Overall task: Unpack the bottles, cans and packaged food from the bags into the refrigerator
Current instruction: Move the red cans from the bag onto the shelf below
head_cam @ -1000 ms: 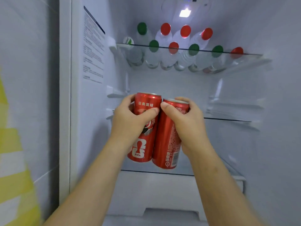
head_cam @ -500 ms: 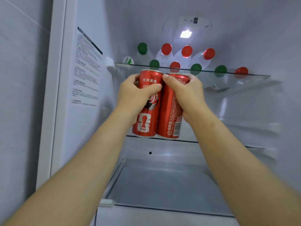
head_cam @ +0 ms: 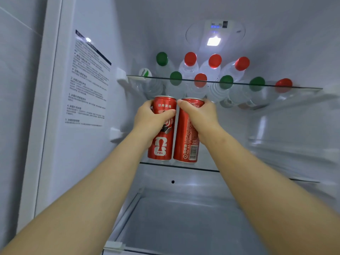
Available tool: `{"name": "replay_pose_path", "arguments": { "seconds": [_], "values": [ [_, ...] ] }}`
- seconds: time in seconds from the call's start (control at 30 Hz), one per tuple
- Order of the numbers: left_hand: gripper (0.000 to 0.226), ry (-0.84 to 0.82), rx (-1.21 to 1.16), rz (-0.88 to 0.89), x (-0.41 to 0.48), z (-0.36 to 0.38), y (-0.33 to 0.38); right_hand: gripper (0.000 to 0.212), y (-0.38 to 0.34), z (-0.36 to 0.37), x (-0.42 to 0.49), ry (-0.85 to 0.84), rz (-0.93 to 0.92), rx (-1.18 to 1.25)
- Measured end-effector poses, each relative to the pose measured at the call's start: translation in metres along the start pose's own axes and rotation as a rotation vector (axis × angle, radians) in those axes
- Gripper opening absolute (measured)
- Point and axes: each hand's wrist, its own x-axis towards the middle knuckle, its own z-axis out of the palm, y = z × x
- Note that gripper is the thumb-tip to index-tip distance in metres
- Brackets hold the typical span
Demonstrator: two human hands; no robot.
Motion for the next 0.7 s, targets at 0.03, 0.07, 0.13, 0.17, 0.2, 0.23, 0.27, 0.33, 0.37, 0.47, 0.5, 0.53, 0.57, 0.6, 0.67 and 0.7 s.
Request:
{"name": "replay_pose_path", "arguments": {
  "seconds": [0.03,0.07,0.13,0.17,0.2,0.23,0.27,0.33,0.37,0.47,0.5,0.53,0.57,0.6,0.67,0.7],
  "values": [
    [0.047,-0.017,0.01,-0.01,0.001,-0.002,-0.001,0.047,0.001,0.0,0.001,-0.003,0.0,0.001],
    [0.053,-0.036,0.022,-0.02,0.0,-0.004,-0.002,0.047,0.001,-0.001,0.0,-0.012,0.0,-0.001],
    [0.074,-0.064,0.092,-0.03,-0.002,-0.007,-0.006,0.048,-0.001,-0.005,-0.002,-0.055,0.012,-0.018],
    [0.086,-0.067,0.162,-0.028,-0.004,-0.009,-0.008,0.049,-0.003,-0.008,-0.004,-0.091,0.024,-0.03],
    [0.092,-0.062,0.236,-0.022,-0.006,-0.011,-0.011,0.05,-0.003,-0.012,-0.006,-0.132,0.037,-0.043],
    [0.093,-0.057,0.291,-0.013,-0.01,-0.013,-0.013,0.051,-0.003,-0.017,-0.009,-0.175,0.047,-0.063],
    [0.089,-0.053,0.315,0.001,-0.012,-0.014,-0.015,0.049,-0.001,-0.021,-0.012,-0.216,0.053,-0.094],
    [0.077,-0.053,0.325,0.024,-0.014,-0.014,-0.017,0.04,0.005,-0.028,-0.016,-0.284,0.075,-0.14],
    [0.074,-0.056,0.335,0.025,-0.014,-0.014,-0.017,0.037,0.008,-0.03,-0.017,-0.303,0.093,-0.142],
    [0.068,-0.07,0.364,0.019,-0.009,-0.014,-0.017,0.035,0.016,-0.027,-0.014,-0.305,0.116,-0.171],
    [0.066,-0.071,0.371,0.012,-0.007,-0.013,-0.017,0.035,0.017,-0.025,-0.012,-0.298,0.115,-0.19],
    [0.066,-0.072,0.379,0.006,-0.005,-0.012,-0.018,0.034,0.019,-0.023,-0.009,-0.288,0.113,-0.203],
    [0.065,-0.074,0.387,-0.004,-0.002,-0.011,-0.02,0.034,0.022,-0.021,-0.006,-0.281,0.11,-0.213],
    [0.065,-0.075,0.395,-0.014,0.001,-0.009,-0.023,0.034,0.024,-0.019,-0.003,-0.273,0.109,-0.226],
    [0.065,-0.073,0.411,-0.037,0.009,-0.005,-0.029,0.037,0.029,-0.015,0.004,-0.263,0.118,-0.261],
    [0.065,-0.073,0.42,-0.047,0.013,-0.003,-0.031,0.041,0.032,-0.013,0.007,-0.26,0.125,-0.283]
  ]
}}
